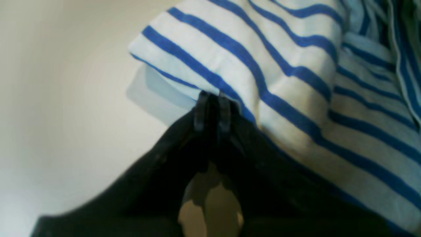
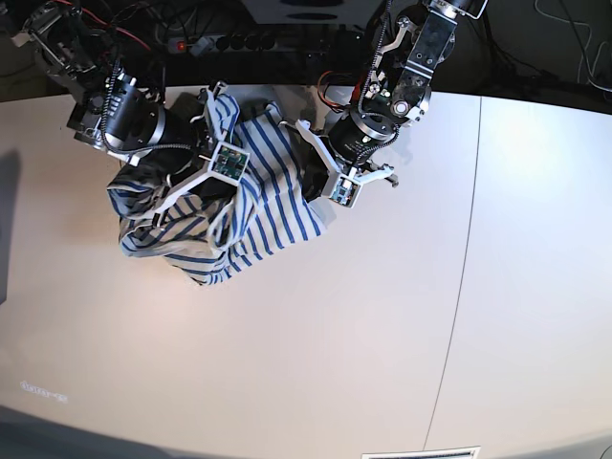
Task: Fold the T-shirt properly
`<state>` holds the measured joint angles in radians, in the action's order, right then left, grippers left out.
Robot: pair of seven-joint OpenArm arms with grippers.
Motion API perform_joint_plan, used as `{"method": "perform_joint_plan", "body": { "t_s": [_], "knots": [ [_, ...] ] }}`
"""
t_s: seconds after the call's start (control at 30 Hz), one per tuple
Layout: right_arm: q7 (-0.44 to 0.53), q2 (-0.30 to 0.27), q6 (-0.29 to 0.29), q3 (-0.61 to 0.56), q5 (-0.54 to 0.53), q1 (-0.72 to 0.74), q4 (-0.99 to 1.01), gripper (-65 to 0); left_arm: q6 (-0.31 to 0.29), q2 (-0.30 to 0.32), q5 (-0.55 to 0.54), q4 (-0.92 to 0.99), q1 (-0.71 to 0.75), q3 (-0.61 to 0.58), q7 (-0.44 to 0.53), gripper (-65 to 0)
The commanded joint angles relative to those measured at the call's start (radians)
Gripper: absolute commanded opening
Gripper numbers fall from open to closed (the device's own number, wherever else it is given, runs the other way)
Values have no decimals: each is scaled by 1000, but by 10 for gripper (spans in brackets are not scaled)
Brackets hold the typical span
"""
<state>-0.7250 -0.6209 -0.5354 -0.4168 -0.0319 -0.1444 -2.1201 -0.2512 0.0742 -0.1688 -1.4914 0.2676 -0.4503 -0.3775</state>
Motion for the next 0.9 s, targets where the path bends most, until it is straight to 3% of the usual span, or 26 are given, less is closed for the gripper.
{"method": "perform_joint_plan", "body": {
  "t_s": [0.0,0.27,0.37,0.5,0.67,0.87],
  "knots": [
    [29,3,34,-6,-1,8,-14,-650,-4,9,31,51,40,-8,-274,-579],
    [29,59,34,-33,32,8,-14,-630,-8,9,0,51,32,-8,-285,-579],
    [29,59,33,-33,31,8,-13,-444,-8,9,0,51,31,-8,-285,-579],
    [29,59,32,-33,-7,8,-13,-331,-8,10,-16,51,31,-8,-285,-579],
    [31,59,32,-33,-8,8,-13,-324,-10,9,-47,51,24,-8,-290,-579],
    [32,59,31,-34,24,8,-13,-292,-60,9,-117,47,6,-8,-317,-579]
  ]
}}
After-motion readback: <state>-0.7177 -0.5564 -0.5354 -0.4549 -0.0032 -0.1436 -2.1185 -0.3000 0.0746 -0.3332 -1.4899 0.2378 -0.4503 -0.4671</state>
